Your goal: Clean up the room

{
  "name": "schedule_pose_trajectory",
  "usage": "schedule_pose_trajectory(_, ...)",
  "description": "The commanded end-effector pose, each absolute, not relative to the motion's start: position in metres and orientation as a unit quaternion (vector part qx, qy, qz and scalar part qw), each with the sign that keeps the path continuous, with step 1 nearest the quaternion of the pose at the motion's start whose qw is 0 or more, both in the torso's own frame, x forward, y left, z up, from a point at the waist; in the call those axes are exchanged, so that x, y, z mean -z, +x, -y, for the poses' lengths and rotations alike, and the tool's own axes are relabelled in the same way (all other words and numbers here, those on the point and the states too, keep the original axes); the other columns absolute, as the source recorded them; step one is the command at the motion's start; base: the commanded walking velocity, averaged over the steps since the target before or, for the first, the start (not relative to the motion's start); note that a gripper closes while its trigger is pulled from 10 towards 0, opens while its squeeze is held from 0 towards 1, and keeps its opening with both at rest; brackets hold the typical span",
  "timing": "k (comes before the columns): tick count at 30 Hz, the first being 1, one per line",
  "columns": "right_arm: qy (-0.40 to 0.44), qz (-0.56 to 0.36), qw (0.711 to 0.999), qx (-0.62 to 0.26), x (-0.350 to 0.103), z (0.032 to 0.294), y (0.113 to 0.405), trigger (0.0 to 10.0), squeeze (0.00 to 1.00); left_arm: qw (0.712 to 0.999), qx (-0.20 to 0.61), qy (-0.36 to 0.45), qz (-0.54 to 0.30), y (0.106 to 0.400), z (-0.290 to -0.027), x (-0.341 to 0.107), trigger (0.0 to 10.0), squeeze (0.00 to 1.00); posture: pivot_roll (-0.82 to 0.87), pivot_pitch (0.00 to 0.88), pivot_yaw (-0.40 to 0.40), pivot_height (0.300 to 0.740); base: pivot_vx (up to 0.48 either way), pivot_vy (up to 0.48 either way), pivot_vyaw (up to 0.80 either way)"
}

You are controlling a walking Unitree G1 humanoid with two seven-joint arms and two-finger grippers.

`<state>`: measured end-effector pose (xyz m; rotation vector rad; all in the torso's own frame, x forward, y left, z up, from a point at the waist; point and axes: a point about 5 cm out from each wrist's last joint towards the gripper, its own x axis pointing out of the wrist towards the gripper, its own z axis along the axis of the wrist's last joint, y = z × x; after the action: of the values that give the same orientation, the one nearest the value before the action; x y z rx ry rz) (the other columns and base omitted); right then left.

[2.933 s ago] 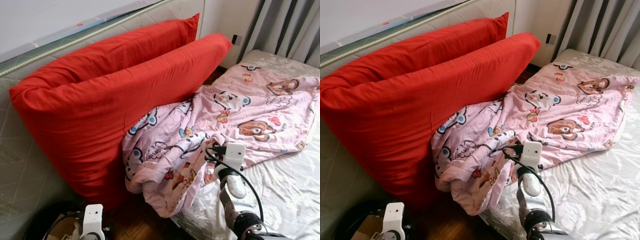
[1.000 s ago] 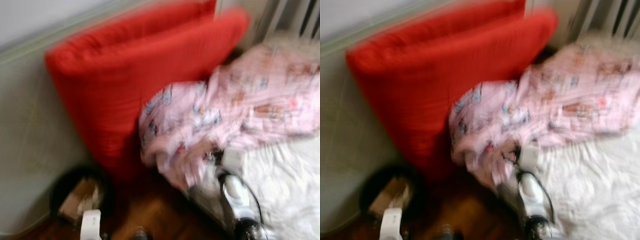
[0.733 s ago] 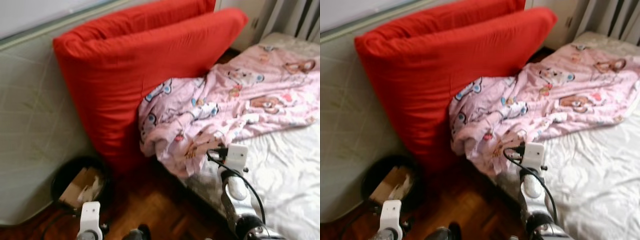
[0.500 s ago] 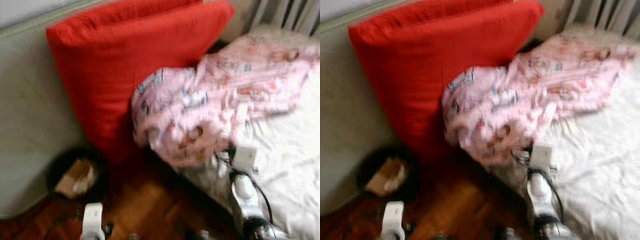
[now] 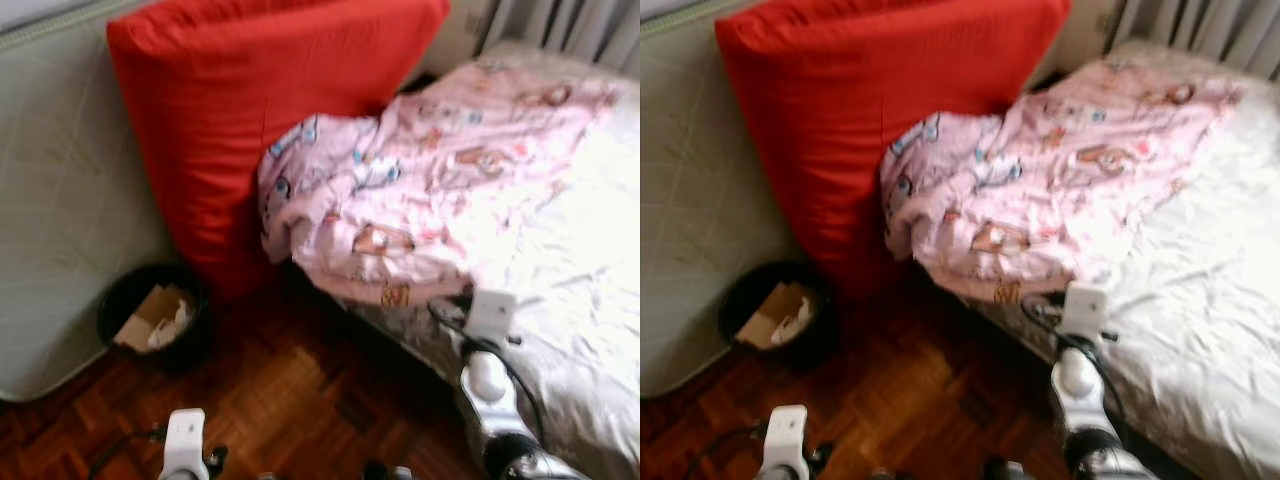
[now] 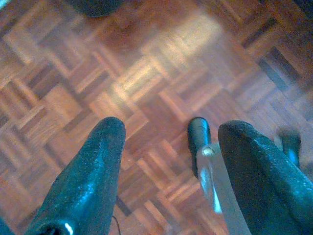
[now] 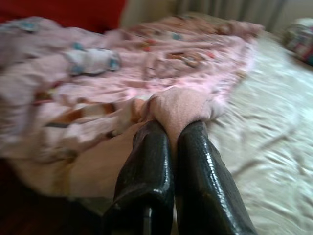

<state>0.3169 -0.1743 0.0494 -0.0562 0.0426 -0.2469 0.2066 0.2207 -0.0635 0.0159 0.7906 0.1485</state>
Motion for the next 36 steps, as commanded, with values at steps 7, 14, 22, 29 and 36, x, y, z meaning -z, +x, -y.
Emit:
schedule_pose_trajectory(7, -0.045, 0.0, 0.991, 0.128, -0.0555, 0.1779, 0.3182, 10.0, 0.0, 0.911, -0.071, 0.01, -0.407, 0.1953, -0.2198, 0.0706, 10.0, 0.0, 0.03, 0.162, 0.035, 0.74, 0.0, 0.0, 0.0)
schedule_pose_trajectory(14, -0.051, 0.0, 0.99, 0.132, -0.0547, 0.1778, 0.3175, 10.0, 0.0, 0.911, -0.07, 0.011, -0.407, 0.1951, -0.2197, 0.0707, 10.0, 0.0, 0.03, 0.161, 0.035, 0.74, 0.0, 0.0, 0.0)
schedule_pose_trajectory(22, -0.056, -0.001, 0.989, 0.137, -0.0545, 0.1787, 0.3173, 10.0, 0.0, 0.91, -0.071, 0.011, -0.407, 0.1952, -0.2199, 0.0706, 10.0, 0.0, 0.03, 0.162, 0.034, 0.74, 0.0, 0.0, 0.0)
schedule_pose_trajectory(29, -0.057, -0.014, 0.988, 0.14, -0.0508, 0.1791, 0.3158, 10.0, 0.0, 0.91, -0.071, 0.012, -0.408, 0.195, -0.2202, 0.0707, 10.0, 0.0, 0.03, 0.165, 0.034, 0.74, 0.0, 0.0, 0.0)
schedule_pose_trajectory(36, -0.055, -0.019, 0.989, 0.138, -0.0493, 0.1784, 0.3155, 10.0, 0.0, 0.91, -0.071, 0.012, -0.408, 0.1948, -0.2203, 0.0707, 10.0, 0.0, 0.04, 0.165, 0.034, 0.74, 0.0, 0.0, 0.0)
